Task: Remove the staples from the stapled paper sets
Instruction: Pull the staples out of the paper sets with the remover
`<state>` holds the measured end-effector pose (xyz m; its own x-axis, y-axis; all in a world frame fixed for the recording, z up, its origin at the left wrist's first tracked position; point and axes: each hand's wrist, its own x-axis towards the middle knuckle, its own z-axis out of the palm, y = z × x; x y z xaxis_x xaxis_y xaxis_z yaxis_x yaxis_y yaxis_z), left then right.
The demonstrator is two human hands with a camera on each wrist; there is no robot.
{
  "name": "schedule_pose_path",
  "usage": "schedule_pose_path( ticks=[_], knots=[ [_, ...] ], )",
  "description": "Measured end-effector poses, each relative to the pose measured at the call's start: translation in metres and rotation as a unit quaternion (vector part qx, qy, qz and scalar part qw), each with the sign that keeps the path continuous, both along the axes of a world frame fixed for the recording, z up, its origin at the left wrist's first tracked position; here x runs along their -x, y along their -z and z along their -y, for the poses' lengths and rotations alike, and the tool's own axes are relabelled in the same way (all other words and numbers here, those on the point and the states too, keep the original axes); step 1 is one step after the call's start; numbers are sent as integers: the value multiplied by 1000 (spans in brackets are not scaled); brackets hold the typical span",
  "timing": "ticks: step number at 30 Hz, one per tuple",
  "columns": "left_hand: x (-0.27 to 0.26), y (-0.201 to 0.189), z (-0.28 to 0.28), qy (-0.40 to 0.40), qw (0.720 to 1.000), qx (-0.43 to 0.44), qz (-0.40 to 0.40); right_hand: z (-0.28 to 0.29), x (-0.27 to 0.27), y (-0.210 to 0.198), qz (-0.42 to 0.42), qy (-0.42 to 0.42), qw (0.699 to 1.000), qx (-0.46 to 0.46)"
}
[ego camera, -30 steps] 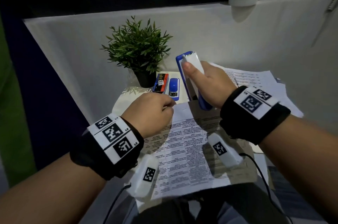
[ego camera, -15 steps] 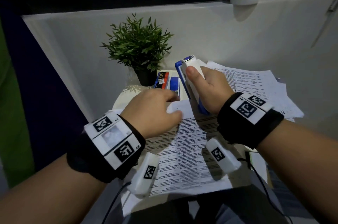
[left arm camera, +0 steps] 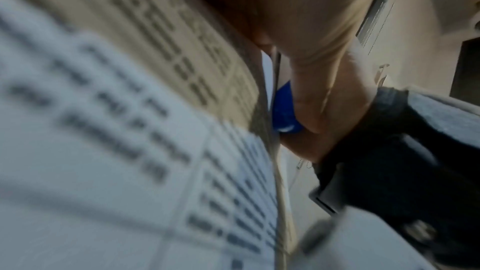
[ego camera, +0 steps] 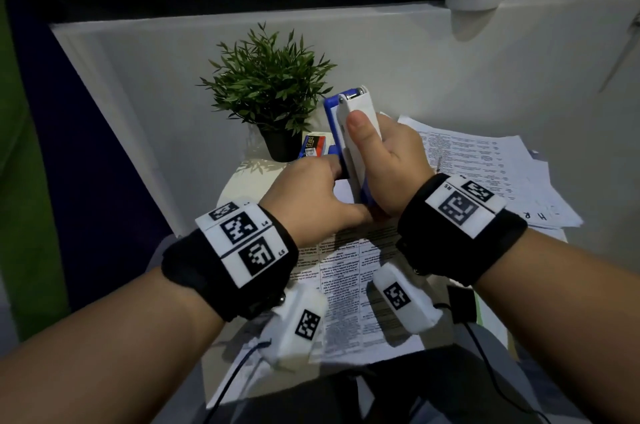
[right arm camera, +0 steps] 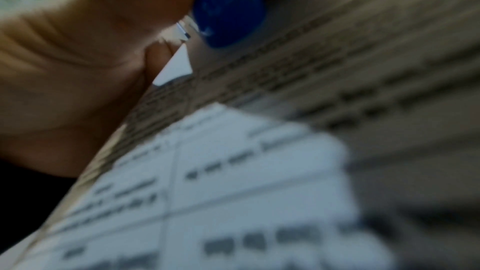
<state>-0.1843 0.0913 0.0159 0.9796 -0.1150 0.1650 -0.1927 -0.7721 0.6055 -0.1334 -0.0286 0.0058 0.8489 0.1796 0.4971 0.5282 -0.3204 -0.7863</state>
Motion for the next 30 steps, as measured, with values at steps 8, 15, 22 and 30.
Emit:
schedule_pose_path(
  ticks=[8, 15, 22, 30],
  knots=[
    [-23, 12, -31, -48, 988, -135, -50, 38, -13, -10, -81, 115, 984, -109],
    [-52, 18, -37, -128, 977, -171, -12, 36, 11, 23, -226, -55, 891, 390],
    [-27, 45, -22, 56, 950, -307, 8, 41, 8, 42, -354, 17, 887, 298],
    [-6, 80, -21, 115, 891, -437, -43, 54, 7, 61, -396, 122, 910, -5]
  ],
)
